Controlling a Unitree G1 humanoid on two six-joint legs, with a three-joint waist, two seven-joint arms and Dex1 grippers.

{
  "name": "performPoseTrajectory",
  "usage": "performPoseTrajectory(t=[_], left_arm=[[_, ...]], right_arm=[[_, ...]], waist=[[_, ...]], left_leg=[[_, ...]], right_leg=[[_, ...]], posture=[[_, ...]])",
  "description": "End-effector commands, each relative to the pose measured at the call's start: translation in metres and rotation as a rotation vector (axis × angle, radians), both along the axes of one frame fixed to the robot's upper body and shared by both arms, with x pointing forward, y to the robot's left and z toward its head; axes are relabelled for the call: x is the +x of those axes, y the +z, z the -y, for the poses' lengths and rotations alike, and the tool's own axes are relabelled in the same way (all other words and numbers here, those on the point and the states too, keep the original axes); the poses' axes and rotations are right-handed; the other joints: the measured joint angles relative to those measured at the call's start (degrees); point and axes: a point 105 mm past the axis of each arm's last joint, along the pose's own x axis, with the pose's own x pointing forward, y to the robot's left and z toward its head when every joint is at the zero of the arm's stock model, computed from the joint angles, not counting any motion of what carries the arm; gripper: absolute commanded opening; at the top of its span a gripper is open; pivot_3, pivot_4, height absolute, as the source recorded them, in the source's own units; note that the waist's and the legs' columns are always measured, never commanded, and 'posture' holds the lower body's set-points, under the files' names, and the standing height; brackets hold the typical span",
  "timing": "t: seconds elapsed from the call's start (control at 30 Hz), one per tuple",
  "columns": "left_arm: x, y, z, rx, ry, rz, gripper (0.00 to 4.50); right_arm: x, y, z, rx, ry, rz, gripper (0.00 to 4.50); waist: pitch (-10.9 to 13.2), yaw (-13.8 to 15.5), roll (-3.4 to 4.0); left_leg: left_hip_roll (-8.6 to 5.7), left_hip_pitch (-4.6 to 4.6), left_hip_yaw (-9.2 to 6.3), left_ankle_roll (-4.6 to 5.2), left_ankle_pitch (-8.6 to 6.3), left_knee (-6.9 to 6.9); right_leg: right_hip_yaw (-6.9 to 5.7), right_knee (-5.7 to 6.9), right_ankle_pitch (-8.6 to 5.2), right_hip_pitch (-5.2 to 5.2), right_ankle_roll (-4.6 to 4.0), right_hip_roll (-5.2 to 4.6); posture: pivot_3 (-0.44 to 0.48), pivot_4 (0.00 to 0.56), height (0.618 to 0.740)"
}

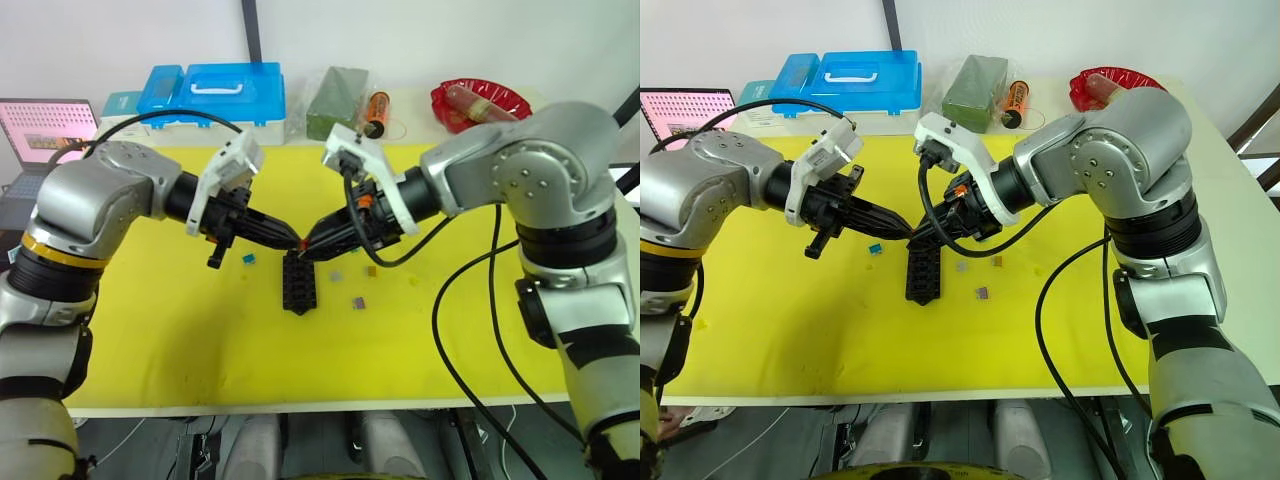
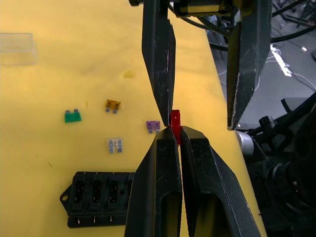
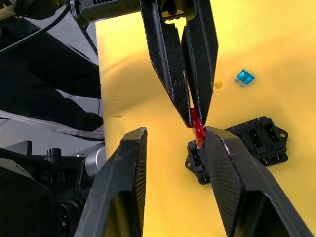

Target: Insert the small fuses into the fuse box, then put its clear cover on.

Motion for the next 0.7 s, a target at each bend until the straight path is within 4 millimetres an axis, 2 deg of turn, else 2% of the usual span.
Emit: performPoseTrajectory(t=[0.03, 0.4, 0.5, 0.6, 0.7], left_arm=[[-0.0028, 0.011, 0.0007, -0.015, -0.009, 0.047, 0.0], [-0.0065, 0.0066, 0.0016, -0.01, -0.019, 0.042, 0.0], [-0.0075, 0.0049, 0.0018, -0.007, -0.021, 0.04, 0.0], [-0.0075, 0.0048, 0.0017, -0.006, -0.019, 0.041, 0.0], [-0.0071, 0.005, 0.0016, -0.006, -0.017, 0.044, 0.0]], right_arm=[[-0.0018, 0.0063, -0.0028, 0.021, 0.016, 0.031, 1.84], [-0.0013, 0.0055, -0.0028, 0.023, 0.014, 0.034, 1.84], [-0.0015, 0.0055, -0.0027, 0.023, 0.014, 0.033, 1.26], [-0.0015, 0.0056, -0.0027, 0.023, 0.014, 0.035, 0.35], [-0.001, 0.0048, -0.0022, 0.018, 0.014, 0.041, 0.24]], waist=[[0.0, -0.03, 0.0], [0.0, -0.01, 0.0], [0.0, 0.0, 0.0], [0.0, 0.01, 0.0], [0.0, 0.0, 0.0]], left_leg=[[0.0, 0.0, 0.0, 0.0, 0.0, 0.0], [0.0, 0.0, 0.0, 0.0, 0.0, 0.0], [0.0, 0.0, 0.0, 0.0, 0.0, 0.0], [0.0, 0.0, 0.0, 0.0, 0.0, 0.01], [0.0, 0.0, 0.0, 0.0, 0.0, 0.01]], right_leg=[[0.0, 0.0, 0.0, 0.0, 0.0, 0.0], [0.0, 0.01, 0.0, 0.0, 0.0, 0.0], [0.0, 0.01, 0.0, 0.0, 0.0, 0.0], [0.0, 0.01, 0.0, 0.01, 0.0, 0.0], [0.0, 0.02, 0.0, 0.01, 0.0, 0.0]], posture=[[0.0, 0.15, 0.74], [0.0, 0.15, 0.74], [0.0, 0.15, 0.74], [0.0, 0.15, 0.74], [0.0, 0.15, 0.74]])
